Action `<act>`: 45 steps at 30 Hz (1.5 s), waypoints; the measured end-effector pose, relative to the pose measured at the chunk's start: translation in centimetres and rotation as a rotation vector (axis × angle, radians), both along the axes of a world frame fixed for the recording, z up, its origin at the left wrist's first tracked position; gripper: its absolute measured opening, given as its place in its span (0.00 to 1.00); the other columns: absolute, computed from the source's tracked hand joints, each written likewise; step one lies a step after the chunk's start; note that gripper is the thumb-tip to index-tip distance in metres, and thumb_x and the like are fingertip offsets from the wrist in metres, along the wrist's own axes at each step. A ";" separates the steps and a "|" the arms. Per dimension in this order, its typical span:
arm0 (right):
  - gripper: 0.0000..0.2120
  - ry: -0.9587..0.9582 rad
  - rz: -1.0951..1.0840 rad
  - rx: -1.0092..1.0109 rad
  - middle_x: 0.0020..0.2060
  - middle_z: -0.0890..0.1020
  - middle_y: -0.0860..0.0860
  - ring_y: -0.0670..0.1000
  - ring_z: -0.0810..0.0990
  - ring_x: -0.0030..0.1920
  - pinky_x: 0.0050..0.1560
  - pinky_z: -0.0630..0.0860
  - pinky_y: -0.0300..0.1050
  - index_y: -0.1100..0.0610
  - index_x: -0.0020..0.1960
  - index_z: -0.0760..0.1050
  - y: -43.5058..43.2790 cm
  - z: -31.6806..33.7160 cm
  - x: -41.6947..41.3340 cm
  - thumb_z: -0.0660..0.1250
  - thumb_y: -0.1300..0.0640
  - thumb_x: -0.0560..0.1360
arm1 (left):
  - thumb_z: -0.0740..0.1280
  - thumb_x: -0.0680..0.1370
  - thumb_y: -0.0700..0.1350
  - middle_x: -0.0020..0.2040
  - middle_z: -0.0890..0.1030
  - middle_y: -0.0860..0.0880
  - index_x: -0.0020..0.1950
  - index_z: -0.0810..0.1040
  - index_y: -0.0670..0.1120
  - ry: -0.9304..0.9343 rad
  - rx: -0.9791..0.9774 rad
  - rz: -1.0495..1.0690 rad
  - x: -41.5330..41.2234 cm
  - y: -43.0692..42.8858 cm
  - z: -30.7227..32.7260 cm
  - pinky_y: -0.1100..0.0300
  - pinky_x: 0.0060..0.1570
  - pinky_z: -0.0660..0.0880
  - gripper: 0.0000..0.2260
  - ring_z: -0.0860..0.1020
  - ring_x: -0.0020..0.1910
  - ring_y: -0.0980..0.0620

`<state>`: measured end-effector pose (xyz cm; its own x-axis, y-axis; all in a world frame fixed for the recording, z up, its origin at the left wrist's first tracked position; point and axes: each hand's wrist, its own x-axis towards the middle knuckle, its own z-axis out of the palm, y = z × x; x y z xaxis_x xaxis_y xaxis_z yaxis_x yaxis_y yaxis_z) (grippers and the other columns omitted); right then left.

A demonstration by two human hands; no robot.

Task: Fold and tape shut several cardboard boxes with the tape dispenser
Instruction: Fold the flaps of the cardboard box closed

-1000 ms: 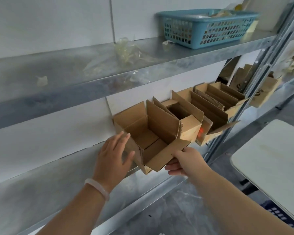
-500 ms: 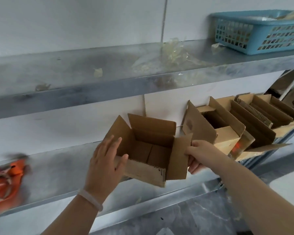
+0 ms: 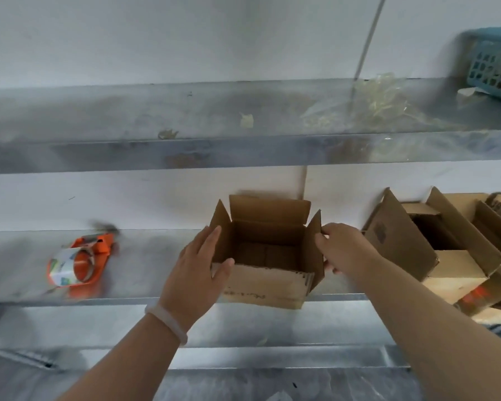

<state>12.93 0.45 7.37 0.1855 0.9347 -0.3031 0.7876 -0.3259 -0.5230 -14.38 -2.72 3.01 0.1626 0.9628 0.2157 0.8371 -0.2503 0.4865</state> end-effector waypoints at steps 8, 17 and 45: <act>0.27 0.153 0.131 0.075 0.54 0.81 0.44 0.48 0.80 0.52 0.54 0.81 0.50 0.44 0.72 0.66 -1.0 -1.7 -1.6 0.58 0.34 0.77 | 0.66 0.72 0.59 0.72 0.63 0.56 0.75 0.53 0.61 -0.407 -0.119 0.014 -0.7 -1.0 -0.9 0.62 0.64 0.70 0.35 0.67 0.68 0.55; 0.54 0.411 0.307 0.136 0.69 0.69 0.36 0.46 0.71 0.68 0.65 0.74 0.58 0.31 0.74 0.49 -3.7 -4.8 -0.5 0.67 0.20 0.55 | 0.71 0.71 0.50 0.60 0.73 0.65 0.63 0.61 0.68 -0.641 -0.238 -0.035 -0.7 -0.5 -1.4 0.70 0.48 0.77 0.28 0.77 0.57 0.57; 0.03 0.013 0.625 0.360 0.76 0.52 0.38 0.43 0.73 0.61 0.57 0.76 0.40 0.41 0.48 0.78 -2.6 -5.3 -0.3 0.69 0.45 0.75 | 0.66 0.78 0.55 0.75 0.63 0.57 0.61 0.78 0.62 -0.048 -0.208 -0.275 0.3 1.2 -1.7 0.56 0.64 0.73 0.12 0.70 0.67 0.52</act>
